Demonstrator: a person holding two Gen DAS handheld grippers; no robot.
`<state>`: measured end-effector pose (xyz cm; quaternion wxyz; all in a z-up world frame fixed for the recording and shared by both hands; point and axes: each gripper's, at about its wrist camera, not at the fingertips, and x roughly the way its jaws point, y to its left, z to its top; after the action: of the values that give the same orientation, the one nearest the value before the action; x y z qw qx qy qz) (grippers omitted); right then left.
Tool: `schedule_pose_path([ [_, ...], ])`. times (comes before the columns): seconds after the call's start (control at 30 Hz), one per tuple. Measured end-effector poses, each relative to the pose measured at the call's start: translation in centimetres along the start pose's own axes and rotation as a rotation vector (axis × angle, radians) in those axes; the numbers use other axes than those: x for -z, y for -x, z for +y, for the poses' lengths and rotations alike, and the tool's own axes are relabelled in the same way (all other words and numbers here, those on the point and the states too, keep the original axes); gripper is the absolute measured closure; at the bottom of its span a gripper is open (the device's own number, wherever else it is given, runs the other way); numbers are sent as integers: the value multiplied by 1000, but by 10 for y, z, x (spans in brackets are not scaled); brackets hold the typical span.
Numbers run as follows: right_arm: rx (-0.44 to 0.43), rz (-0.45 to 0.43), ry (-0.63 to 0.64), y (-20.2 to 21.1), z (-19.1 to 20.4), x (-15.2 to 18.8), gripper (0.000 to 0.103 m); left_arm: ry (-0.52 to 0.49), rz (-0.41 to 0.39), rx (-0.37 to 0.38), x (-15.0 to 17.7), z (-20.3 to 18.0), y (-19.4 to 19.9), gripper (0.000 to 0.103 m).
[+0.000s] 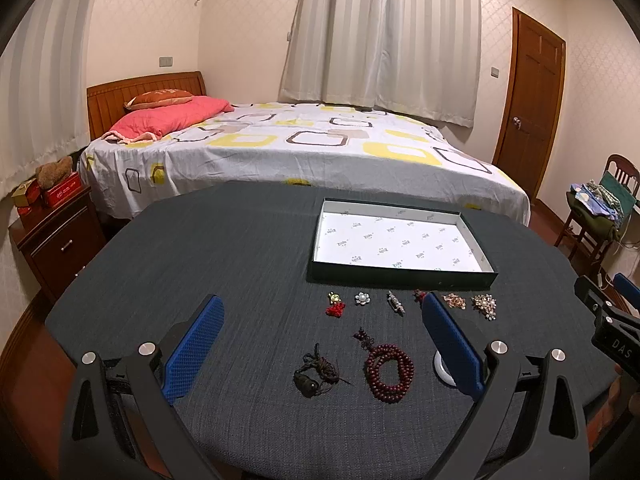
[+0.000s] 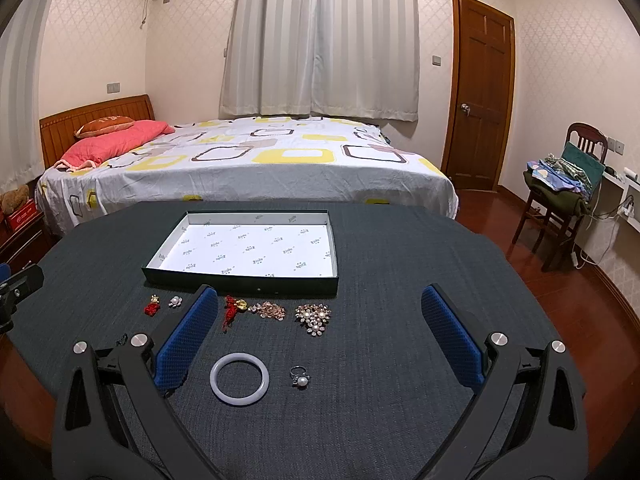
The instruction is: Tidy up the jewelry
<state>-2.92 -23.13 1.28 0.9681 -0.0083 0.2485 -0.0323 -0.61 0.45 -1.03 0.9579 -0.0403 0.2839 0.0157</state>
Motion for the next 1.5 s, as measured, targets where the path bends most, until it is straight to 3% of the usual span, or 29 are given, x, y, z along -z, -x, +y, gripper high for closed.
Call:
schedule_pose_path([
  [0.53, -6, 15, -7, -12, 5, 4, 4, 1, 44, 9, 4, 7, -13, 7],
  [0.8, -24, 77, -29, -46, -1, 30, 4, 9, 154, 30, 22, 12, -49, 7],
  [1.03, -63, 197, -57, -84, -4, 57, 4, 36, 280, 36, 47, 23, -88, 7],
  [1.3, -77, 282, -63, -109, -6, 73, 4, 47, 370, 42, 66, 25, -120, 8],
  [1.33, -79, 289, -64, -111, -6, 74, 4, 51, 385, 42, 69, 26, -124, 10],
  [1.4, -81, 304, -64, -115, -6, 77, 4, 67, 410, 55, 74, 29, -129, 37],
  [1.5, -81, 317, -67, -119, -5, 78, 4, 75, 413, 49, 76, 34, -130, 37],
])
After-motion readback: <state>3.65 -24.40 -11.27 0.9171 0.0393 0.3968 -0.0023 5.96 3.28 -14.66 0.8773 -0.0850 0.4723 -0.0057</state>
